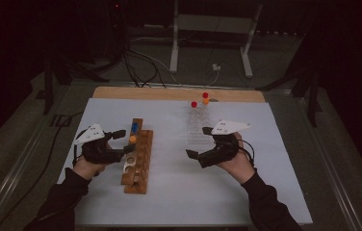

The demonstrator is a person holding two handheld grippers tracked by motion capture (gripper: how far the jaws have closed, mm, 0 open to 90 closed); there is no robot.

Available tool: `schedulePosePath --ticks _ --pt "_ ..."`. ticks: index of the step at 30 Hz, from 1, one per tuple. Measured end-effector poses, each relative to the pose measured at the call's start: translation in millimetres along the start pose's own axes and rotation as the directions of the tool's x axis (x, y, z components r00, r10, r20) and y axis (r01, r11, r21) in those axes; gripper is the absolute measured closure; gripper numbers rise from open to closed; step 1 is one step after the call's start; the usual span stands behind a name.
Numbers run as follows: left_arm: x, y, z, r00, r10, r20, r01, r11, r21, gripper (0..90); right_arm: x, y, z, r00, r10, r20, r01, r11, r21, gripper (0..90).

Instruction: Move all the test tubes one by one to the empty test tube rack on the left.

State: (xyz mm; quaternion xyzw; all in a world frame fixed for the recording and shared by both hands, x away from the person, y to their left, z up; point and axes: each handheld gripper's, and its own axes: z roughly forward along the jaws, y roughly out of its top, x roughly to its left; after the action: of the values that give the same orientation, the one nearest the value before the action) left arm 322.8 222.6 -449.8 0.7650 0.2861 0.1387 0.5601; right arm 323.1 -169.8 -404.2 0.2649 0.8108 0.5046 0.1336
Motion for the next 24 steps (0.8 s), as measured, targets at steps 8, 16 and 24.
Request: schedulePosePath --ticks 8,16,24 --pt "-8.7 -1.8 -13.9 0.9991 -0.014 0.039 0.014 0.9999 0.005 3.9 -37.9 -0.5 2.2 0.9925 0.046 0.114 -0.046 0.999 0.003 4.8" --pt "-8.0 -4.2 -21.9 0.9994 -0.015 0.031 0.015 0.9999 -0.004 3.9 -77.5 -9.4 20.7 0.9695 0.111 0.219 -0.113 0.994 -0.002 32.4" --pt "-8.7 -3.8 -21.9 0.9994 -0.014 0.033 0.014 0.9999 -0.005 3.9 -113.0 -19.0 42.7 0.9279 0.181 0.326 -0.192 0.981 0.003 55.8"
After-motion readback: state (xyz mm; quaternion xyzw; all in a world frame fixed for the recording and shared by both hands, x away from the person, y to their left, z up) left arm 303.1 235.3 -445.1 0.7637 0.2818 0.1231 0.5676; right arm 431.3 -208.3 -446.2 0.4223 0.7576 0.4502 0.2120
